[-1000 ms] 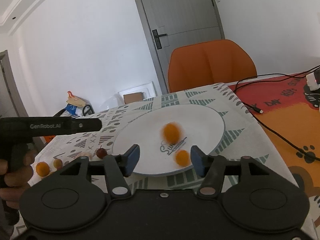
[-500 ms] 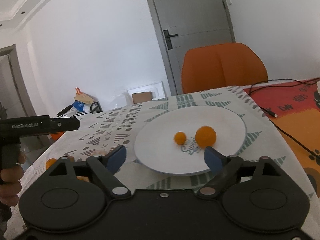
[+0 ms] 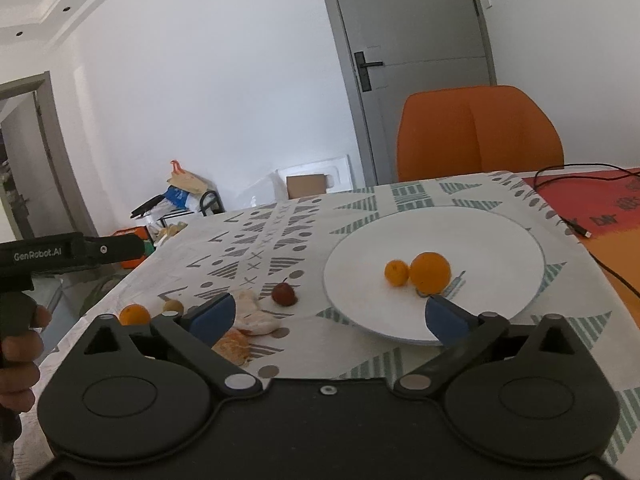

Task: Organize fruits
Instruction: 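Move the left gripper back over the fruits toward another orange, then grasp the orange with the left gripper while the right gripper grasps the peeled mandarin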

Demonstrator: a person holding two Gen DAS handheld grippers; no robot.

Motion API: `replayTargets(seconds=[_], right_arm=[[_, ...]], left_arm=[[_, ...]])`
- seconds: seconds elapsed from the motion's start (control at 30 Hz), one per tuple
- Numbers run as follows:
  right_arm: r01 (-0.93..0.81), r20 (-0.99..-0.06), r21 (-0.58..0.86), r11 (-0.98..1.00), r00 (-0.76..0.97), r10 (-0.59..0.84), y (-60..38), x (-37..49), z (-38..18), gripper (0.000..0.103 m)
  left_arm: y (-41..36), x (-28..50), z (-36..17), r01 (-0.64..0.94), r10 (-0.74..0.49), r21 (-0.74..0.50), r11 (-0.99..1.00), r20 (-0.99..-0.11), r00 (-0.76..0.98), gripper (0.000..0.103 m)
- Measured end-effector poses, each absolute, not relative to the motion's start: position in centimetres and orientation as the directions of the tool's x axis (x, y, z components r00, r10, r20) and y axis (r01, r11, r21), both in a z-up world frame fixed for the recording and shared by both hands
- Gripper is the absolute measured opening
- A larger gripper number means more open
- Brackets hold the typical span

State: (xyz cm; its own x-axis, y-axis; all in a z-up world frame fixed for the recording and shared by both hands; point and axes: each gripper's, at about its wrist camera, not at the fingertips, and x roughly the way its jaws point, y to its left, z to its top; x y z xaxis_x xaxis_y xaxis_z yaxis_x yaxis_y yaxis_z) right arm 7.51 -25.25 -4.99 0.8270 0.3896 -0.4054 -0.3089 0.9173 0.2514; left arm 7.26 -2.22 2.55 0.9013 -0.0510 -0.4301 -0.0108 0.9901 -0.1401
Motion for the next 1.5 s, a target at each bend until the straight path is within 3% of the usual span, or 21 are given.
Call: replayTargets(seconds=[0.8,0.93,1.13,1.37,1.47,1.5], right_arm=[[-0.401,-0.446,0.243,0.883,0.762,0.469,-21.1,7.4,-6.4,0.102],[-0.415,-0.457,0.247,0.876,0.747,0.483,-20.5,7.8,-6.8,0.099],[-0.429,-0.487,0.262,0.864,0.714,0.503,-19.5,8.8,-7.8,0.085],[-0.433,-0.511,0.280,0.857,0.688,0.515,-18.8,9.5,-8.7,0.077],[-0.436,-0.517,0.286,0.853,0.680,0.521,-18.4,9.9,-8.9,0.074],[-0.438,-0.518,0.286,0.852,0.678,0.522,-18.3,9.9,-9.0,0.074]], left_arm=[[3.7,5.9,-0.9,-0.127,0.016,-0.190,0.974,-0.499,0.867,0.092],[4.2,6.4,-1.8,-0.133,0.015,-0.193,0.972,-0.513,0.858,0.087],[4.7,7.6,-3.2,-0.147,0.013,-0.202,0.968,-0.547,0.837,0.072],[4.9,8.6,-4.1,-0.146,0.006,-0.202,0.968,-0.567,0.824,0.065],[5.1,9.0,-4.5,-0.150,0.002,-0.209,0.966,-0.575,0.818,0.058],[5.2,9.1,-4.6,-0.153,0.001,-0.213,0.965,-0.580,0.815,0.049]])
